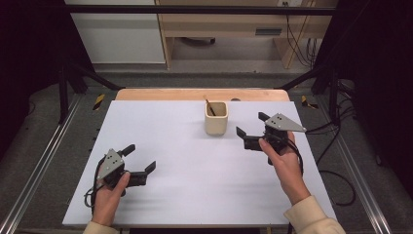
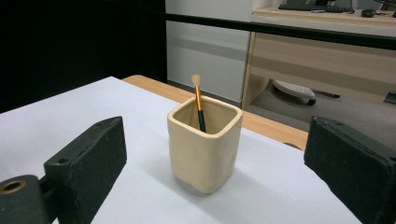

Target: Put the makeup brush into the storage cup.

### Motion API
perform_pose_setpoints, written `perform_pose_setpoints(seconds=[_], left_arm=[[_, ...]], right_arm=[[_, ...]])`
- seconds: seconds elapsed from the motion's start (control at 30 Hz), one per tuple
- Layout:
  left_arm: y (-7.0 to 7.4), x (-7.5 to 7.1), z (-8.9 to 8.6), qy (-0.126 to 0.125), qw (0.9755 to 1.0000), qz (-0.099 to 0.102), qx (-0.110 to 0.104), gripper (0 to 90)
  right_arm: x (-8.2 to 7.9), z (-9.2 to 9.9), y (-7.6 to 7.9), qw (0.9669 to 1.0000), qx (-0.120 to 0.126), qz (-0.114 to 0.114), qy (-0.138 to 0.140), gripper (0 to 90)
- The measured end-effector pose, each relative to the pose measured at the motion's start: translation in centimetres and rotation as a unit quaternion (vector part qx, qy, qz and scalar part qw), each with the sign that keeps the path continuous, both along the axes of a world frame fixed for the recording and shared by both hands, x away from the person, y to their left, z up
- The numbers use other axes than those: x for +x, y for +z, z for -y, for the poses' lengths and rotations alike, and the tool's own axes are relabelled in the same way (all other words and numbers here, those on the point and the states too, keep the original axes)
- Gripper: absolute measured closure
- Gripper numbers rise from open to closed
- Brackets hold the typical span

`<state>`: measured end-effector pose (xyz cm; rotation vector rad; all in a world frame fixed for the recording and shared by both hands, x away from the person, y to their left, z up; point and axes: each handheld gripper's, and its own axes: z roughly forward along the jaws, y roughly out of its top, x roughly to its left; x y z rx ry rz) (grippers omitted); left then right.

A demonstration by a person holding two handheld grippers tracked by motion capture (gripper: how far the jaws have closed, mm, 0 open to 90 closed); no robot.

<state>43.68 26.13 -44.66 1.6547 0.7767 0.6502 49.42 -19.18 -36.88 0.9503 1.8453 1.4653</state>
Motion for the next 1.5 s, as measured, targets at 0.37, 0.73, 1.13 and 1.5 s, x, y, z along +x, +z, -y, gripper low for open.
perform_pose_setpoints(seconds=[0.37,0.73,1.13,1.5], left_arm=[[0.0,0.0,0.0,0.000,1.0000,0.000,0.001,1.1],[0.0,0.0,0.0,-0.003,1.0000,0.000,0.001,1.1],[0.0,-0.1,0.1,-0.004,1.0000,0.000,0.001,1.0],[0.0,-0.1,0.1,-0.007,1.0000,0.000,0.002,1.0]], right_arm=[[-1.1,1.2,-1.0,1.0000,-0.004,-0.001,-0.005,6.2],[-2.3,2.5,-1.8,0.9999,-0.004,-0.005,-0.010,6.2],[-3.4,3.9,-3.2,0.9999,-0.007,-0.009,-0.013,6.0],[-4.4,5.2,-4.6,0.9998,-0.019,0.003,-0.010,6.5]])
